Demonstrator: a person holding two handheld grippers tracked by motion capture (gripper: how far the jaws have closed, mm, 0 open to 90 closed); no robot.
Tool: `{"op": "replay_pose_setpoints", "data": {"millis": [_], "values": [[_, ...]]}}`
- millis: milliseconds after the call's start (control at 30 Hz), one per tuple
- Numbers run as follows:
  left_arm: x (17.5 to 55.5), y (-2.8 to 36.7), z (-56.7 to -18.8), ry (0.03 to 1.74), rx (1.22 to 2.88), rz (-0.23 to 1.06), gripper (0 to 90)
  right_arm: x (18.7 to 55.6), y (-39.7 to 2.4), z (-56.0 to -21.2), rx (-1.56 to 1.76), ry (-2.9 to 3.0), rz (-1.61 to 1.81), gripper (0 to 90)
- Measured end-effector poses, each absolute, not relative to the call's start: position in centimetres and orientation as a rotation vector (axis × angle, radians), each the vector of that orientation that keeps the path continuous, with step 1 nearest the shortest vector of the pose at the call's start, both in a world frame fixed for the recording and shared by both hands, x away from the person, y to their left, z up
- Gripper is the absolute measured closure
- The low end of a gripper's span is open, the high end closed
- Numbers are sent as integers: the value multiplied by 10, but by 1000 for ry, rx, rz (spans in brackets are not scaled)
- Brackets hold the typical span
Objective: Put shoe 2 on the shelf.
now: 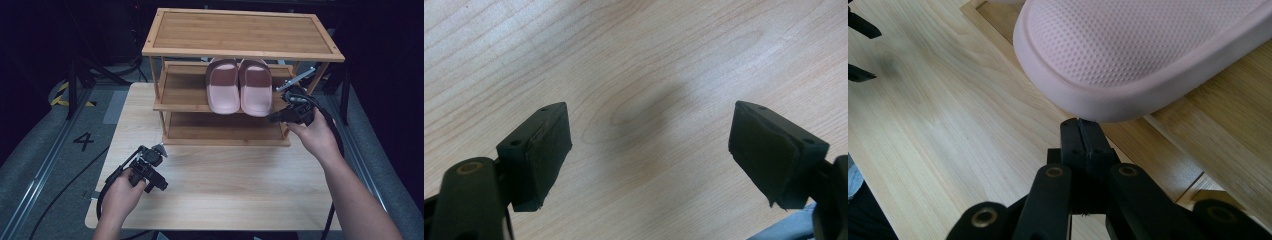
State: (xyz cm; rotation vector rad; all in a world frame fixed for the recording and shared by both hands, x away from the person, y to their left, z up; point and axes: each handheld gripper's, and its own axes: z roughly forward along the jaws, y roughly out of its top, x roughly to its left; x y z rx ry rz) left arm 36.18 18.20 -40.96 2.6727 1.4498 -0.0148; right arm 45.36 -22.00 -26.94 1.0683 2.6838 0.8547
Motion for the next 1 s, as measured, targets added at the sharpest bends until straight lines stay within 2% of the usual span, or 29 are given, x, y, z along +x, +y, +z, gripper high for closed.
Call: {"op": "replay_pose_setpoints", "data": {"millis": [200, 433, 633, 800, 1000], "values": [[363, 181, -409, 1446, 2674, -14, 178, 453, -220, -270, 1051, 2683, 852, 897], [366, 177, -409, 1431, 2682, -9, 178, 431, -228, -259, 1004, 2664, 874, 819], [366, 173, -404, 1401, 2693, 1, 177, 409, -254, -255, 1018, 2635, 893, 693], [368, 172, -404, 1397, 2693, 1, 177, 395, -279, -265, 1030, 2621, 871, 577], [370, 171, -407, 1405, 2695, 1, 178, 382, -308, -295, 1109, 2615, 818, 521]]}}
